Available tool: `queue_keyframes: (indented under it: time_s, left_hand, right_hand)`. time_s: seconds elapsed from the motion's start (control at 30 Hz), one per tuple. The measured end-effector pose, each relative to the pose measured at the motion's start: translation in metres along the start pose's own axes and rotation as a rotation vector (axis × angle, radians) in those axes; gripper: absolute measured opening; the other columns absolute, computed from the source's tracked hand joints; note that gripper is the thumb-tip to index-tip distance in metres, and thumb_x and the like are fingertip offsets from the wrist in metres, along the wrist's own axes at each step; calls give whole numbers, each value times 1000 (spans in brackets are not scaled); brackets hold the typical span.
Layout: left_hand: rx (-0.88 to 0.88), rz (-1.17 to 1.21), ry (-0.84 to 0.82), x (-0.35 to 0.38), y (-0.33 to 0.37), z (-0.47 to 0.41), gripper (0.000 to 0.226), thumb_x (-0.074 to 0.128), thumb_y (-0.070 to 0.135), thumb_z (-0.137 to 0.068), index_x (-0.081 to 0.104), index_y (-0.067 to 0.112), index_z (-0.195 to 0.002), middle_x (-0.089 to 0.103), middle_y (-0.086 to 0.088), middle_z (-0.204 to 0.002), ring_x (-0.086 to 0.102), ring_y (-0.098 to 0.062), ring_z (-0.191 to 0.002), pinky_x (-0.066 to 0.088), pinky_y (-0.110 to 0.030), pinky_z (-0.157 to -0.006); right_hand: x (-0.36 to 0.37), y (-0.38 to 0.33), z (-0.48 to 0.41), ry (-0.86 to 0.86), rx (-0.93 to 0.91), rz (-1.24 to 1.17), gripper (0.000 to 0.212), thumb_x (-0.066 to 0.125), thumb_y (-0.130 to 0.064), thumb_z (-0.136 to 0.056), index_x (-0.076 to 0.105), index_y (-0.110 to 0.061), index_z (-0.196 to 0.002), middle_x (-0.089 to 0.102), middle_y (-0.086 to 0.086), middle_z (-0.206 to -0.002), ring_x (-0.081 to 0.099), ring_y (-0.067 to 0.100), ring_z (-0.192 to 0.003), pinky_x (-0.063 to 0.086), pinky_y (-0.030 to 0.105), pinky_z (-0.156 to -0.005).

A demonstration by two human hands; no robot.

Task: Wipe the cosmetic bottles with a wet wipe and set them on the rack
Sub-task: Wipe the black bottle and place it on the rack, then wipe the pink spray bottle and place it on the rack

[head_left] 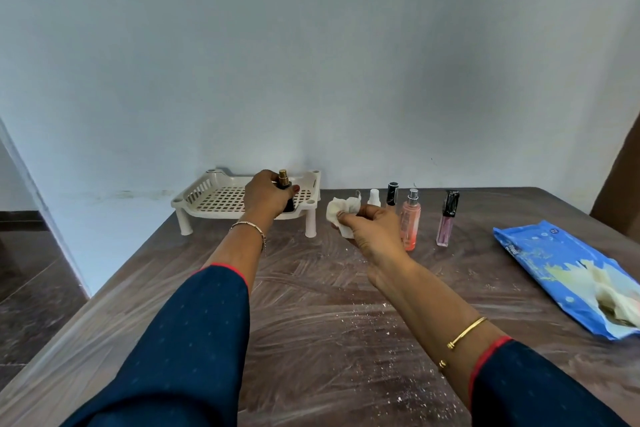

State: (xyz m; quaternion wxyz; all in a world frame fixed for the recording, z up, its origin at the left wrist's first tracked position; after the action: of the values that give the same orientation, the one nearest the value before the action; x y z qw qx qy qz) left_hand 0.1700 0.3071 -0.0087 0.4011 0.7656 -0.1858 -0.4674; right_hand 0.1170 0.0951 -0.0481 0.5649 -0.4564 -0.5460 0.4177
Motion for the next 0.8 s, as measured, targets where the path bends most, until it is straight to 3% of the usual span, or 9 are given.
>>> queue_keyframes:
  time_s: [0.17, 0.27, 0.37, 0.53, 0.7, 0.8]
  left_hand:
    - [3, -6, -62, 4, 3, 2, 50, 74, 31, -81, 57, 5, -121, 63, -13, -121, 58, -29, -112, 45, -35, -92]
    - [-18, 9, -86, 3, 5, 6, 62, 73, 31, -81, 46, 6, -130, 57, -14, -129, 54, -29, -118, 42, -35, -95]
    - [16, 38, 26, -10, 15, 10, 76, 74, 30, -80, 32, 6, -139, 44, -15, -139, 43, -31, -129, 37, -36, -102]
    - [303, -22, 259, -29, 63, 34, 56, 65, 27, -82, 41, 14, -132, 44, -10, -136, 35, -29, -130, 40, -43, -96]
    - [496, -119, 188, -10, 102, 59, 26, 61, 37, -85, 63, 28, -108, 61, 3, -115, 50, -22, -115, 35, -37, -90]
    - [541, -236, 103, 10, 110, 70, 25, 51, 39, -92, 60, 36, -115, 65, 12, -108, 49, -18, -116, 28, -40, -95]
  right_hand:
    - [2, 3, 1, -11, 17, -7, 17, 71, 0, -79, 68, -3, -95, 72, 12, -94, 70, 23, -92, 55, 36, -88]
    - [2, 1, 4, -21, 28, -21, 15, 71, 1, -79, 67, -7, -92, 72, 11, -93, 70, 23, -92, 55, 35, -87]
    - [-1, -2, 9, -24, 32, -34, 15, 70, 1, -80, 68, -9, -91, 72, 9, -93, 70, 22, -93, 55, 34, -87]
    - [-17, -8, 21, 8, 34, -25, 15, 68, 2, -81, 66, -12, -87, 70, 10, -96, 68, 24, -95, 55, 32, -83]
    - [-47, -15, 35, 51, 77, -85, 14, 64, 5, -83, 64, -4, -94, 68, 9, -88, 68, 18, -77, 58, 26, -66]
    - [-66, -15, 40, 103, 89, -91, 13, 65, 3, -84, 63, -7, -92, 68, 13, -99, 69, 24, -89, 59, 26, -66]
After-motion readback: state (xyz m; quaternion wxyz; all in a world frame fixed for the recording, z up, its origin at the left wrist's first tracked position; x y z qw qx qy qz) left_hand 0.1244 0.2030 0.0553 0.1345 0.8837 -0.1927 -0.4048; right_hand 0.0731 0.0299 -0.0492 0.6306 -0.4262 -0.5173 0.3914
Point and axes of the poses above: each hand's wrist, its own z-axis away from the middle knuckle, its own x-axis out of the palm, y = z × x, the point moved 8 cm from there along -z, towards the middle knuckle
